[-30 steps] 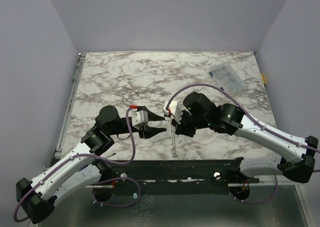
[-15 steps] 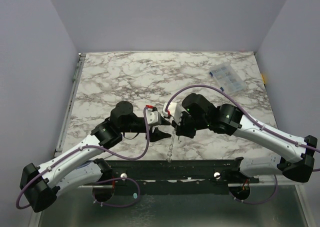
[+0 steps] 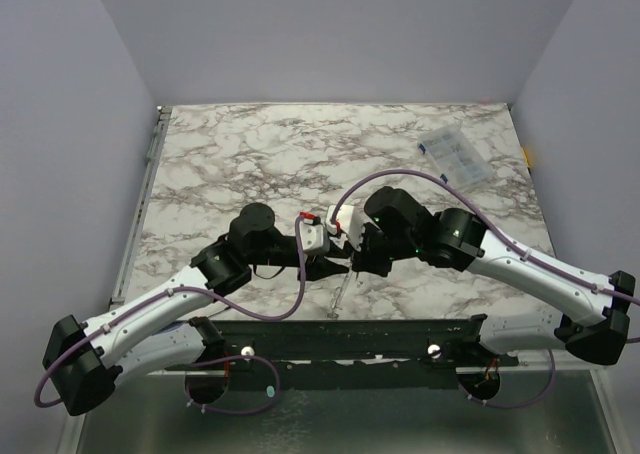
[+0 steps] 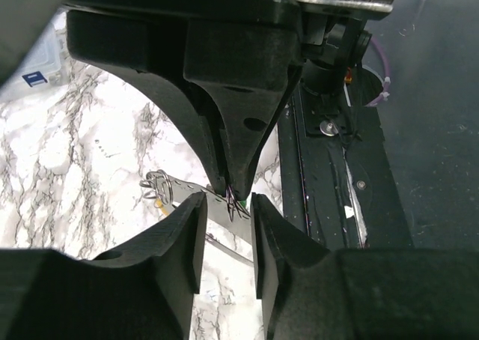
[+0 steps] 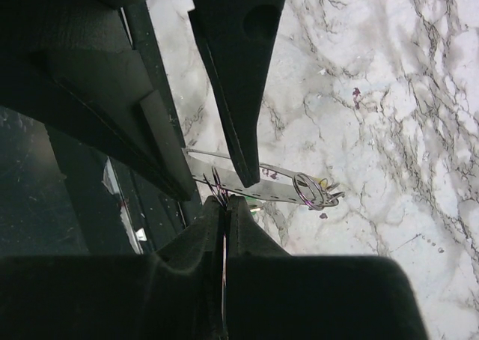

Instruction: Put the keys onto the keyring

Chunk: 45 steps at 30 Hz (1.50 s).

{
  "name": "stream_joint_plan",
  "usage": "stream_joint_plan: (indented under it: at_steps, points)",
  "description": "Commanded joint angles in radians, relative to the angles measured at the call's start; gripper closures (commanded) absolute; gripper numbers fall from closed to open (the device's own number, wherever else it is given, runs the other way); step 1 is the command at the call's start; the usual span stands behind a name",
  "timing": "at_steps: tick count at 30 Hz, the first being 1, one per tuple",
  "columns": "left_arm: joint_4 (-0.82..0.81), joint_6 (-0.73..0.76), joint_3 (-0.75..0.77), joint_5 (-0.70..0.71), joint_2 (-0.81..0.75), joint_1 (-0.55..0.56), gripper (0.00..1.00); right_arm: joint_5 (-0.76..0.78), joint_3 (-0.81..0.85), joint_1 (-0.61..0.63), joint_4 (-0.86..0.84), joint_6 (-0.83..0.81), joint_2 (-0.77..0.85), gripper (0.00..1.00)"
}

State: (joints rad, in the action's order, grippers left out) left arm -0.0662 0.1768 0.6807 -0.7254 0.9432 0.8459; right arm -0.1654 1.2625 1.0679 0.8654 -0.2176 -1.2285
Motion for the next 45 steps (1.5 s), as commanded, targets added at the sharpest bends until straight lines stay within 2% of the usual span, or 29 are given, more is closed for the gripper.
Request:
stream_joint_plan:
  at_steps: [1, 9, 23, 25, 28, 29, 45]
  points:
    - [-0.037, 0.000, 0.008, -0.002, 0.016, 0.014, 0.67, -0.018, 0.031, 0.012, -0.014, -0.002, 0.015, 0.99]
    - [-0.048, 0.012, 0.005, 0.020, 0.030, 0.023, 0.76, -0.031, 0.028, 0.015, -0.018, -0.002, 0.026, 0.99]
    - [-0.058, 0.014, -0.004, 0.024, 0.061, 0.027, 0.73, -0.037, 0.022, 0.016, -0.047, -0.003, 0.052, 0.99]
    - [-0.059, 0.012, -0.010, 0.026, 0.061, 0.027, 0.78, -0.036, 0.018, 0.016, -0.055, -0.003, 0.062, 0.99]
    - [-0.061, 0.009, -0.015, 0.032, 0.059, 0.028, 0.98, -0.036, 0.010, 0.016, -0.071, -0.003, 0.079, 0.99]
    - [-0.062, 0.010, -0.015, 0.032, 0.055, 0.028, 1.00, -0.037, 0.007, 0.016, -0.077, -0.003, 0.085, 0.99]
    - [-0.138, -0.050, -0.062, 0.132, -0.079, 0.015, 1.00, -0.031, -0.079, 0.016, -0.228, 0.011, 0.179, 0.99]
